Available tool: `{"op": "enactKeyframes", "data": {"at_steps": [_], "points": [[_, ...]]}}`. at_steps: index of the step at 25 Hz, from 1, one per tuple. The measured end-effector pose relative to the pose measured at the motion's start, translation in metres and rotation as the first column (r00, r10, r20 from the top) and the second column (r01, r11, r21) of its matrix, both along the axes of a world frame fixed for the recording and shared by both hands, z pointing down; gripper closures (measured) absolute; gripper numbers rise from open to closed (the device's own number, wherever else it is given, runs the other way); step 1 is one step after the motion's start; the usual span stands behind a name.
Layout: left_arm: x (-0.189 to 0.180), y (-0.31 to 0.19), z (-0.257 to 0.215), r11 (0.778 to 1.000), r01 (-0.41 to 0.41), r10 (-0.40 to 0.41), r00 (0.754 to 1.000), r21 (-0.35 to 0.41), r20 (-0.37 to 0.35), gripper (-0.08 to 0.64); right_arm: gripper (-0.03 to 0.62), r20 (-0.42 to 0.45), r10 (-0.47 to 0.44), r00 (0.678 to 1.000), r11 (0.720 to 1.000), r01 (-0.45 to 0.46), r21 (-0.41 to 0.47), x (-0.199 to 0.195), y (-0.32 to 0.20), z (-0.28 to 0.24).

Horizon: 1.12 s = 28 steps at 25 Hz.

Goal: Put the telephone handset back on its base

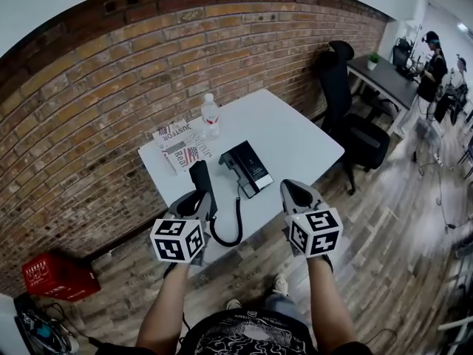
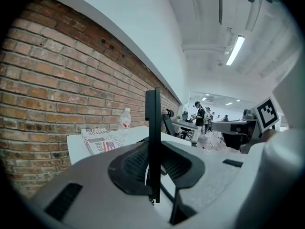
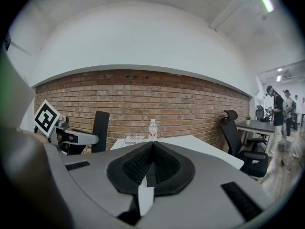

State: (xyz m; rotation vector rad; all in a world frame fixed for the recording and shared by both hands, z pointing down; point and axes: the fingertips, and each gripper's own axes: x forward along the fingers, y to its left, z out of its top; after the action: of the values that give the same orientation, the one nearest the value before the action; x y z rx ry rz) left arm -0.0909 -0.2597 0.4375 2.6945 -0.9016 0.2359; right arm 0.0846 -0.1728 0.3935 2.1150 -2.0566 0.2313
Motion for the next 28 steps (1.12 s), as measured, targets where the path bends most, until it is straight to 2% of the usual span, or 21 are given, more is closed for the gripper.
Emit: {"op": "enactKeyframes", "data": {"at_steps": [7,14,28], "points": [[0.01,-0.013,0.01,0.999,0.044,-0.044,0.999,0.004,0.024,0.483,0.591,0.012,-0.051,0.999,0.998,0.051,0.024,0.017,-0.03,0.005],[0.034,-0.029,0.023,0.993,0.113,-0.112,0.992,-0.026,0.054,0.483,0.591,0.037,-0.127,0.991,0.992,0.126,0.029,0.05,-0.066,0.01],[0.098,-0.043,0.058,0.973,0.146,-0.144,0.989,-0.179,0.026,0.483,0.591,0.045,-0.286,0.957,0.958,0.286,0.006,0.1,-0.128,0.018]]}}
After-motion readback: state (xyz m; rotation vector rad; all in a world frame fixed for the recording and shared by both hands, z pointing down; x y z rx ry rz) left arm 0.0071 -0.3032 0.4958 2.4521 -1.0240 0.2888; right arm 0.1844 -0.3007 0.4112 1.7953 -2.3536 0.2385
